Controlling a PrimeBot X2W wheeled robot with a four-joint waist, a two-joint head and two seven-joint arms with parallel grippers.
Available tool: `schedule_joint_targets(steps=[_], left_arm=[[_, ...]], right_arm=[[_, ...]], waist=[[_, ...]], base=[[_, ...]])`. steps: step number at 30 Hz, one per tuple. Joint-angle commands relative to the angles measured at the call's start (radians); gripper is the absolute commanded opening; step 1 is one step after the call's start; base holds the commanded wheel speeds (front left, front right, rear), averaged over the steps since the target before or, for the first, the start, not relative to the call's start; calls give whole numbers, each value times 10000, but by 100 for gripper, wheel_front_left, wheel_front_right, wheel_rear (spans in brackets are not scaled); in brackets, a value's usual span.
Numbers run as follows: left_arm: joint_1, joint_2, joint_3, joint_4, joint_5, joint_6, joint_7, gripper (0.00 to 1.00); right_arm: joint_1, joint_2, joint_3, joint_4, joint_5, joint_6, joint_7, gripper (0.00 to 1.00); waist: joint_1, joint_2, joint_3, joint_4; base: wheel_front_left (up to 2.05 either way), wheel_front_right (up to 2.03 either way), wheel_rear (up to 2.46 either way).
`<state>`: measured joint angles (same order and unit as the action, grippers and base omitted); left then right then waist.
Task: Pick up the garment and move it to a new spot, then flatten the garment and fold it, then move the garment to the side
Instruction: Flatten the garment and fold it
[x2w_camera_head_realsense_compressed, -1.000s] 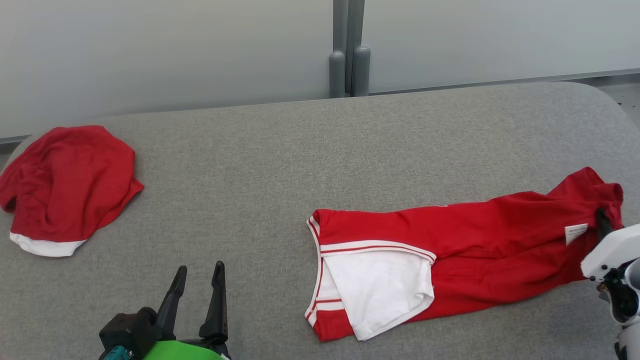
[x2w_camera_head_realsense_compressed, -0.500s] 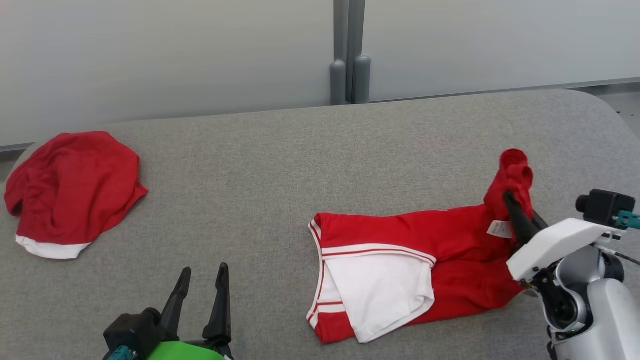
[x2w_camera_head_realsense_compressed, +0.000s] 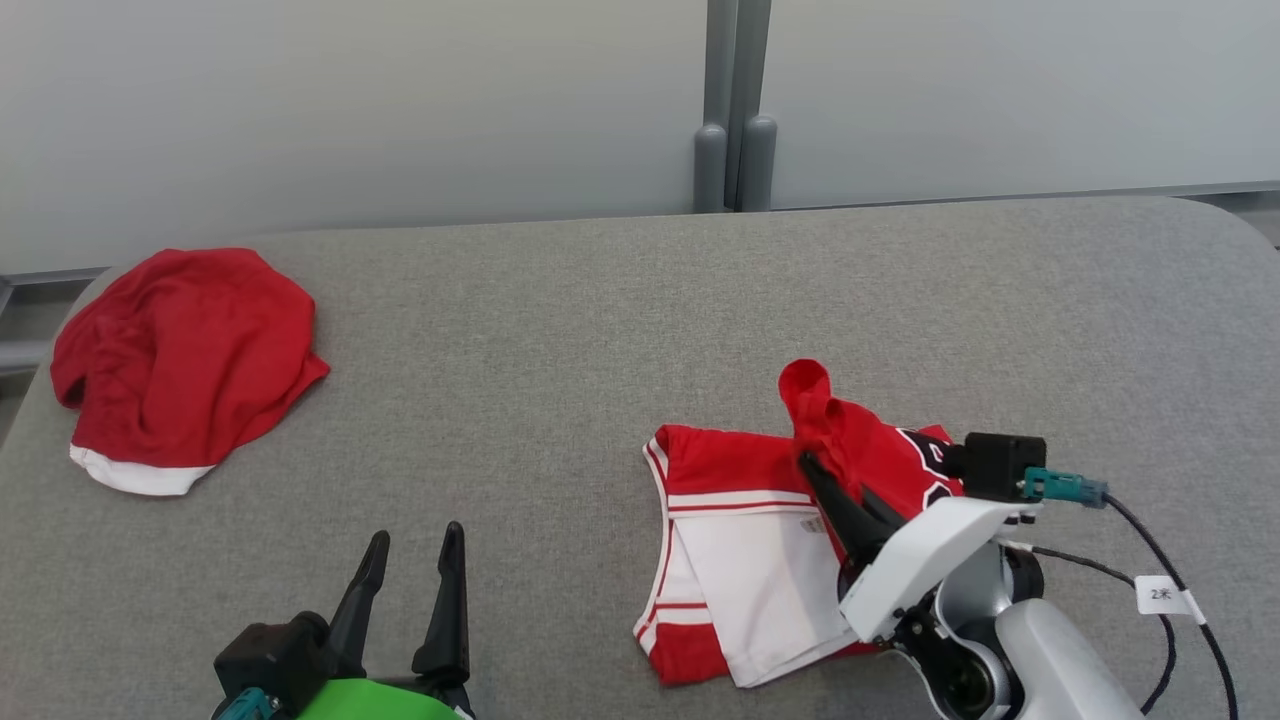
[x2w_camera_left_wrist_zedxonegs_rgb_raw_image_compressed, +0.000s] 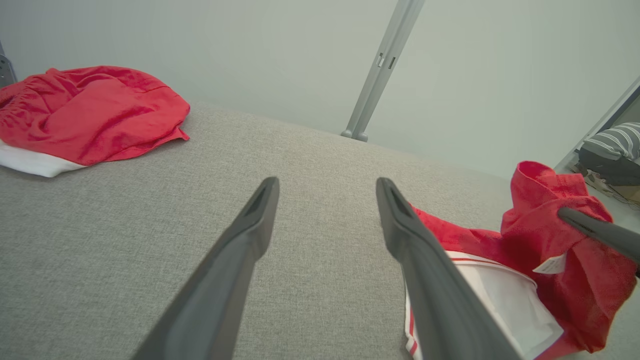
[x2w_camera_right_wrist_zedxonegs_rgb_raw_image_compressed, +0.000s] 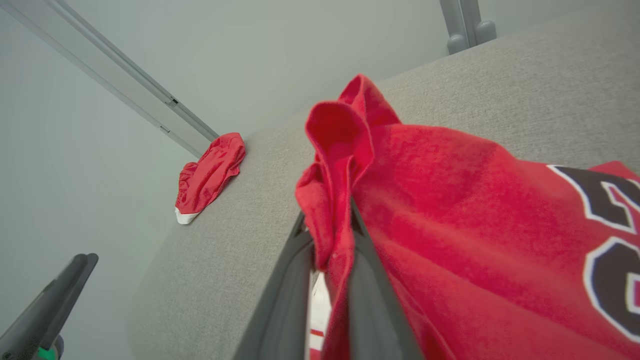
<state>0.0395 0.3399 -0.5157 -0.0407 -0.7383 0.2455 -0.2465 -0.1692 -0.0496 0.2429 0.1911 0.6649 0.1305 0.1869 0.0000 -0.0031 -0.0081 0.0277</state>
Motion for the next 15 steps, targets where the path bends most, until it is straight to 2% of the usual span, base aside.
schedule_joint_targets(steps=[1,15], left_arm=[[-157,-5,7,19,-7,-60,-9,100],[-400,-167,-56,269,-12,-212,-51,100]], right_arm=[[-224,-25,236,275,111,4,-232,0],[-1798,-22,2600,3941,1429,4,-1957,0]], waist=[[0,31,12,117],[0,31,149,706]], base=[[0,0,0],[0,0,0]])
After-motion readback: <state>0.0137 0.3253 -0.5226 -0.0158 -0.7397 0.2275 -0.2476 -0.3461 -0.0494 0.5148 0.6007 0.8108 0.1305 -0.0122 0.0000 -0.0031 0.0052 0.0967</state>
